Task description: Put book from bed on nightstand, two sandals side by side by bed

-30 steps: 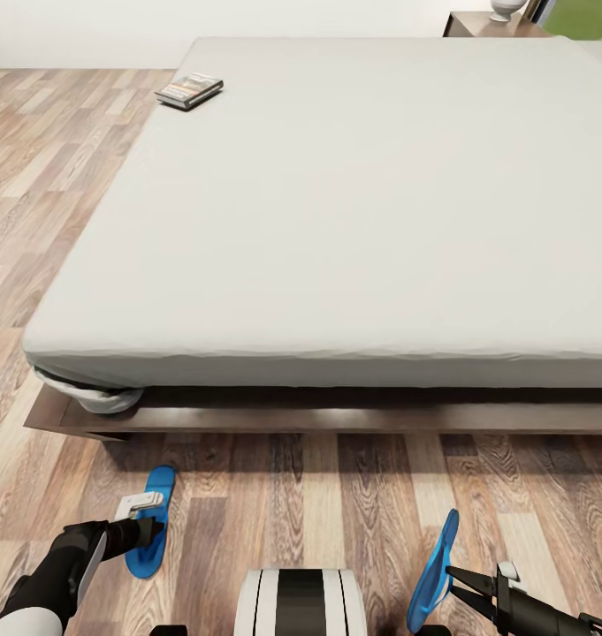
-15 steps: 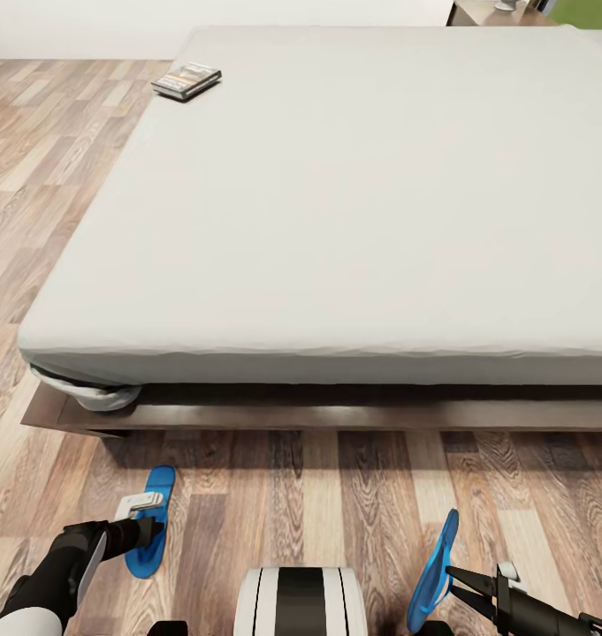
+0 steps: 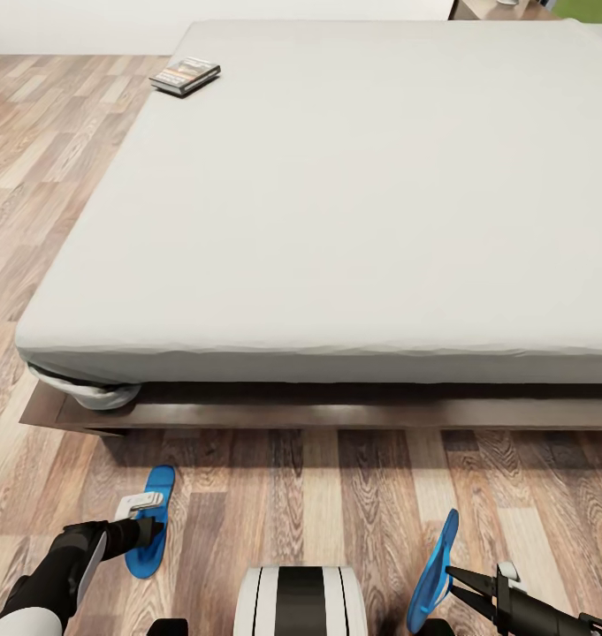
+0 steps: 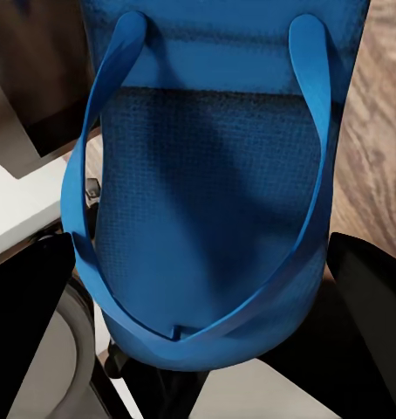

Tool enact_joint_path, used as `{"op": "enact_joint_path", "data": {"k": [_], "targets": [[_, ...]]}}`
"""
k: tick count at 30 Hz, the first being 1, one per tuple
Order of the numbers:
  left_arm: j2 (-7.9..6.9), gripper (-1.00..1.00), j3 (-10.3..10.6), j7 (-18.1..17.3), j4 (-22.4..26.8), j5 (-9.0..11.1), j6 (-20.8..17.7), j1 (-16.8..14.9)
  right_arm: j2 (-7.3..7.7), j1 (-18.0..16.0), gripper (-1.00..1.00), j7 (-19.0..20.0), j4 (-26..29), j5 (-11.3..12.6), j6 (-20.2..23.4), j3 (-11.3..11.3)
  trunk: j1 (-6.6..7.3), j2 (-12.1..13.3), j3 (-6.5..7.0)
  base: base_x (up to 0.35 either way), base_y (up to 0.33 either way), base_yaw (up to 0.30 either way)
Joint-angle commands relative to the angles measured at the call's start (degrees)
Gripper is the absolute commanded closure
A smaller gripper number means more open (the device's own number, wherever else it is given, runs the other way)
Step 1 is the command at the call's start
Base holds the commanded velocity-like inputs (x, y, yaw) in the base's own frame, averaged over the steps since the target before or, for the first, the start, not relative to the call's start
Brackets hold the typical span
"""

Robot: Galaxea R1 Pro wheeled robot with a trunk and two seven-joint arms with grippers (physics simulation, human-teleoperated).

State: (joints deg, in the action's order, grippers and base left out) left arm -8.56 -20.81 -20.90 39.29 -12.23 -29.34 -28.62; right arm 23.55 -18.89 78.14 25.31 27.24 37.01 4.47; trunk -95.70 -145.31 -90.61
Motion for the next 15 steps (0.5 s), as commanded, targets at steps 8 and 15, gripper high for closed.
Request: {"op": "enact_joint_path", "data": {"k": [8,15], "targets": [[0.05,1.00,-0.28,-0.55,0.08,-0.60,-0.19,-0.03,0.01,-0.01,1.00,0.09,0.00,0.18,0.52,0.01,-0.04,-0.04,-0.47,0.000,0.000,0.000],[0.06,1.00,-0.28,-0.55,0.08,-0.60,-0.19,-0.03,0.01,-0.01,1.00,0.09,0.00,0.18,0.52,0.01,-0.04,-0.04,-0.47,0.000,0.000,0.000]]}}
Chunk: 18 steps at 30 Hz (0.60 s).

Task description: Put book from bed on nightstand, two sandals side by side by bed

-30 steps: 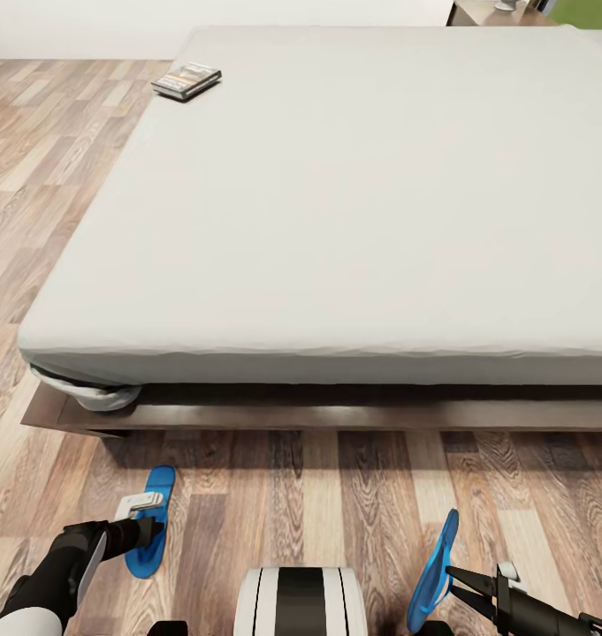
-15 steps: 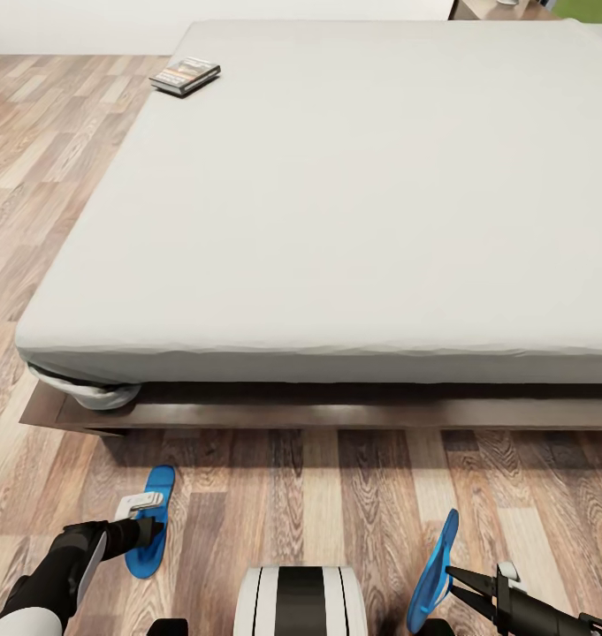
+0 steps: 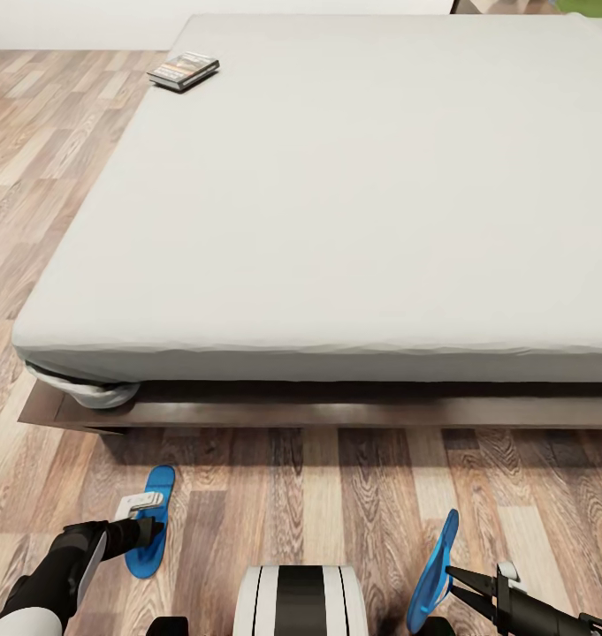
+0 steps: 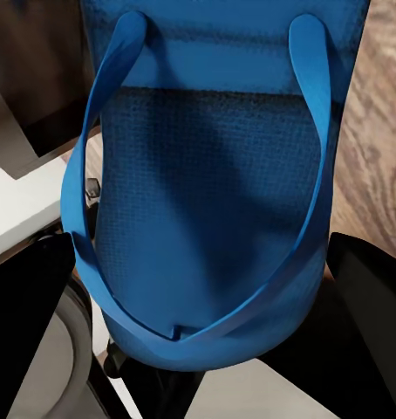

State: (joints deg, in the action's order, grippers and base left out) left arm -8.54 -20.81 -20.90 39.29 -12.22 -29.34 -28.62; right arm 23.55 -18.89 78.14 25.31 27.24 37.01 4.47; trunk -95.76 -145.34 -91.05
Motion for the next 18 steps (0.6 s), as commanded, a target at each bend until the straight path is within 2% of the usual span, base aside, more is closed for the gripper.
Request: {"op": "enact_joint_path", "data": {"k": [1,10,14,18], "targets": [[0.04,1.00,-0.28,-0.55,0.08,-0.61,-0.19,-0.03,0.01,-0.01,1.00,0.08,0.00,0.18,0.52,0.01,0.01,-0.01,-0.03,0.000,0.000,0.000],[0.02,1.00,-0.28,-0.55,0.08,-0.61,-0.19,-0.03,0.01,-0.01,1.00,0.15,0.01,0.18,0.44,0.01,0.01,-0.01,-0.03,0.000,0.000,0.000],[0.03,1.00,-0.28,-0.55,0.08,-0.61,-0.19,-0.03,0.01,-0.01,1.00,0.17,0.00,0.18,0.44,0.01,-0.09,-0.07,-0.92,0.000,0.000,0.000],[0.02,1.00,-0.28,-0.55,0.08,-0.61,-0.19,-0.03,0.01,-0.01,1.00,0.13,0.00,0.18,0.44,0.01,-0.09,-0.07,-0.92,0.000,0.000,0.000]]}}
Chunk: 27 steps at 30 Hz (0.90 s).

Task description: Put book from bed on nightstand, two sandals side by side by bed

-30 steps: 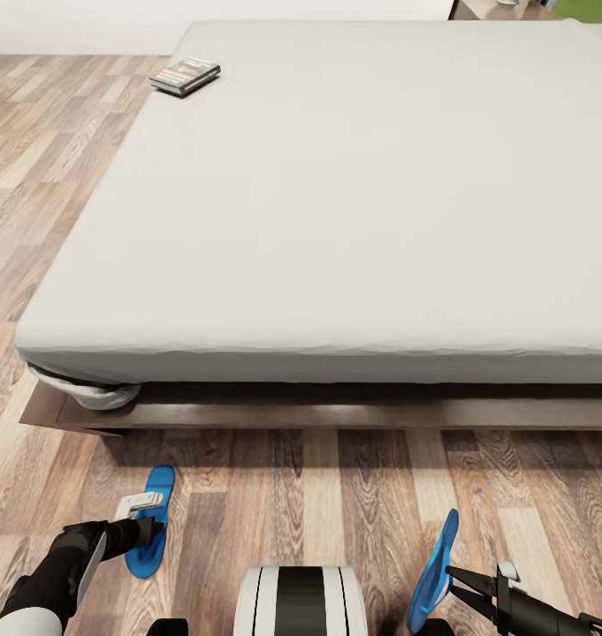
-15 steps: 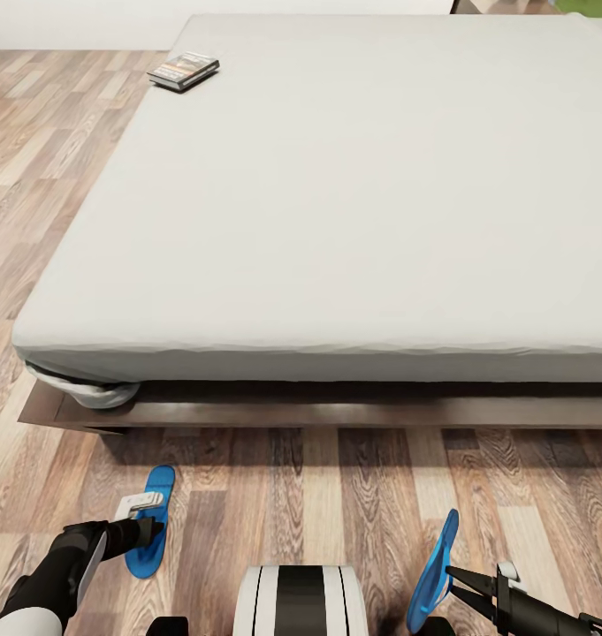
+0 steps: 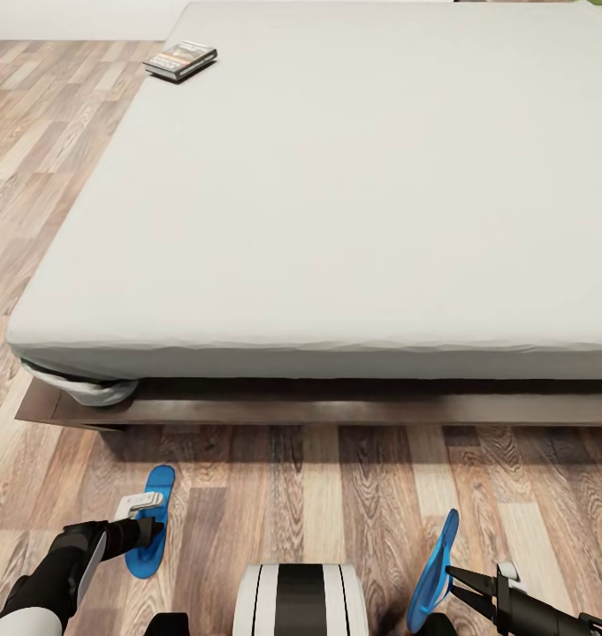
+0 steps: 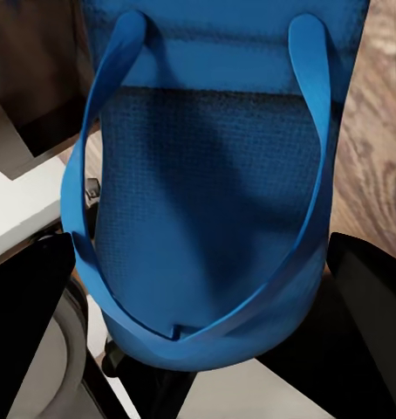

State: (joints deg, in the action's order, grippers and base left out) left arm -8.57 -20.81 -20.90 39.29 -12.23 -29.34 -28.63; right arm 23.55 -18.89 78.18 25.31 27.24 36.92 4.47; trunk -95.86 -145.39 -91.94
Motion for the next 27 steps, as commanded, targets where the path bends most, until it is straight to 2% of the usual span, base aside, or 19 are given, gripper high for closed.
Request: {"op": "enact_joint_path", "data": {"k": [1,7,11,21,25,27], "targets": [[0.05,1.00,-0.28,-0.55,0.08,-0.60,-0.19,-0.03,0.01,-0.01,1.00,0.06,0.00,0.18,0.55,0.01,0.01,-0.01,-0.03,0.000,0.000,0.000],[0.04,1.00,-0.28,-0.55,0.08,-0.60,-0.19,-0.03,0.01,-0.01,1.00,0.04,0.00,0.18,0.53,0.01,0.01,-0.01,-0.03,0.000,0.000,0.000],[0.04,1.00,-0.28,-0.55,0.08,-0.60,-0.19,-0.03,0.01,-0.01,1.00,0.04,0.00,0.18,0.54,0.01,-0.09,-0.07,-0.92,0.000,0.000,0.000],[0.04,1.00,-0.28,-0.55,0.08,-0.60,-0.19,-0.03,0.01,-0.01,1.00,0.04,0.00,0.18,0.54,0.01,-0.09,-0.07,-0.92,0.000,0.000,0.000],[0.04,1.00,-0.28,-0.55,0.08,-0.60,-0.19,-0.03,0.01,-0.01,1.00,0.04,0.00,0.18,0.55,0.01,-0.20,-0.12,-1.80,0.000,0.000,0.000],[0.04,1.00,-0.28,-0.55,0.08,-0.60,-0.19,-0.03,0.01,-0.01,1.00,0.04,0.00,0.18,0.55,0.01,-0.20,-0.12,-1.80,0.000,0.000,0.000]]}}
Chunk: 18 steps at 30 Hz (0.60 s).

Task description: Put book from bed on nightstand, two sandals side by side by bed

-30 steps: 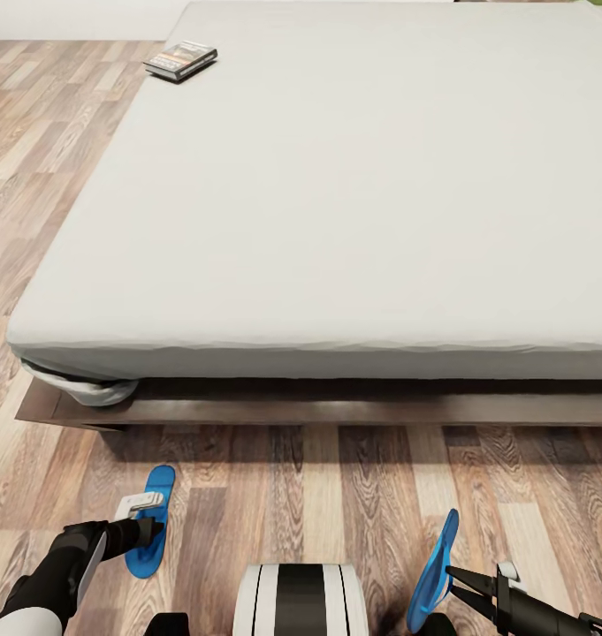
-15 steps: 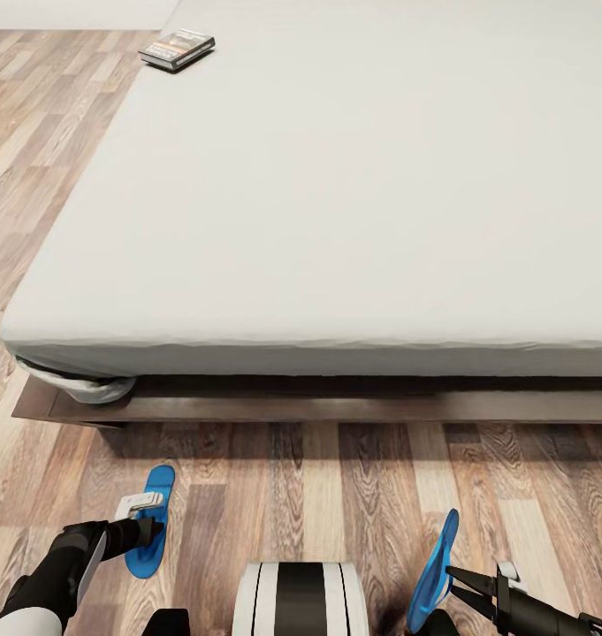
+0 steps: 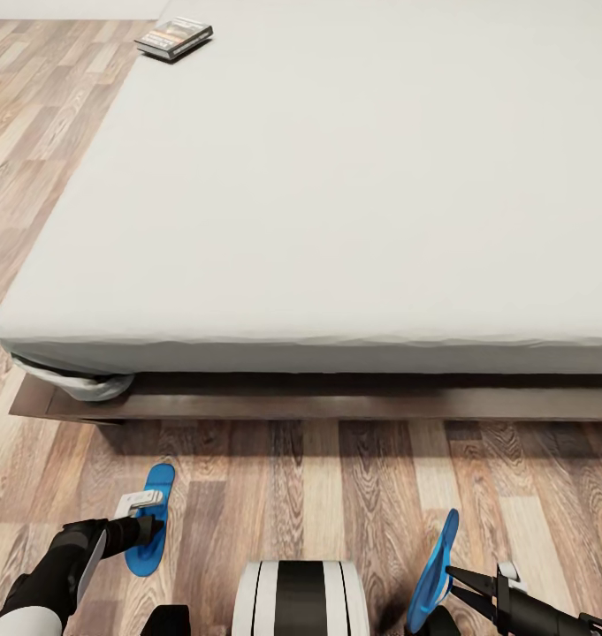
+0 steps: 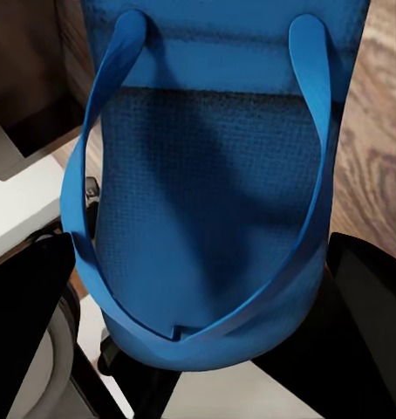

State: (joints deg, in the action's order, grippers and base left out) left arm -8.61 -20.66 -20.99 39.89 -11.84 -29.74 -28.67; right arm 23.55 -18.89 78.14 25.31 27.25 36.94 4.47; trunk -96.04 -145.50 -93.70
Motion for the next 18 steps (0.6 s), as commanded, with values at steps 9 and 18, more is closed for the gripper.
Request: {"op": "enact_joint_path", "data": {"k": [9,18], "targets": [[0.08,1.00,-0.44,-0.46,-0.51,-0.99,0.21,0.02,0.01,-0.01,1.00,0.09,0.00,0.18,0.52,0.01,-0.02,-0.01,-0.04,0.000,0.000,0.000],[0.08,-1.00,-0.44,-0.46,-0.51,-0.99,0.21,0.02,0.01,-0.01,1.00,0.09,0.00,0.18,0.52,0.01,-0.02,-0.01,-0.04,0.000,0.000,0.000]]}}
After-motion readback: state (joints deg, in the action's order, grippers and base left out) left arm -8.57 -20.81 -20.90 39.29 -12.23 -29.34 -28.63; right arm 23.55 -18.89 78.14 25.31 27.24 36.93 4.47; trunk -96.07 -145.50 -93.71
